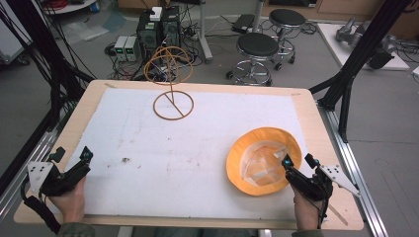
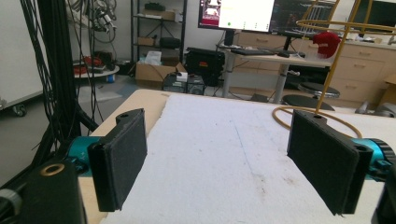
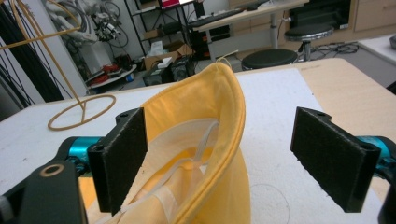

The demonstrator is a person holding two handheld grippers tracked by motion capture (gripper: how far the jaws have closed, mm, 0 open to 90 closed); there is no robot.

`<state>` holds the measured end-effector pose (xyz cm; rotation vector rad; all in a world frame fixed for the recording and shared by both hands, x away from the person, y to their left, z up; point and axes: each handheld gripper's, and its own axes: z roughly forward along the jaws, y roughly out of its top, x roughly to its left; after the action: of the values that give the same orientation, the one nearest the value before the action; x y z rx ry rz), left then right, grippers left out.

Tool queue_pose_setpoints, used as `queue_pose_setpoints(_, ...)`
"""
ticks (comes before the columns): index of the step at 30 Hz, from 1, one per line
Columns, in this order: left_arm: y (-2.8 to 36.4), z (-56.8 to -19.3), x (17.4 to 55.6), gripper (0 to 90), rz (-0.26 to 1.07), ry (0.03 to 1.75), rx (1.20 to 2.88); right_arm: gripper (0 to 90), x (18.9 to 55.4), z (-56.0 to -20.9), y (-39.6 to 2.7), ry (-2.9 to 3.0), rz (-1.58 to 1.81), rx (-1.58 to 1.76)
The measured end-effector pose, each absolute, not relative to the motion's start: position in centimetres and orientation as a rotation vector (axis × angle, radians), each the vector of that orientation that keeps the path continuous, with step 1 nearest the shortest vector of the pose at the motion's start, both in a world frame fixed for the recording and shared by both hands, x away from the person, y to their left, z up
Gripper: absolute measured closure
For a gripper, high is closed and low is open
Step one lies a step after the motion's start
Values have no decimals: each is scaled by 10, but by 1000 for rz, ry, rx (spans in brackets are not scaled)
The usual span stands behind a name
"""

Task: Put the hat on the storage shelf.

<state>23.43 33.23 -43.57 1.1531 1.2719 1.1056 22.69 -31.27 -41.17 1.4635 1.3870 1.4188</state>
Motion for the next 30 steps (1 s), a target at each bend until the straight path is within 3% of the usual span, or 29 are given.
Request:
queue_pose_setpoints(7,332,-436,234,204,1106,1272,1156,207,228,-413,-313,1405,1414,1482)
queue_pose_setpoints(13,332,-436,234,205,1108,1269,1159,296,229,-413,-313,1424,1447,1515)
queue_pose_setpoints(19,332,-435,234,210,1099,1273,1161,497,232,-413,-315,1491,1524,1600)
queue_pose_setpoints(23,331,-434,234,213,1097,1271,1162,725,233,-411,-317,1481,1538,1684)
queue_pose_setpoints(25,331,-434,235,213,1098,1269,1162,768,233,-410,-317,1477,1527,1701)
queue_pose_setpoints(26,330,-435,235,213,1098,1268,1163,835,233,-407,-318,1464,1497,1694)
queue_pose_setpoints(30,330,-435,235,213,1097,1268,1169,857,231,-405,-316,1463,1491,1673)
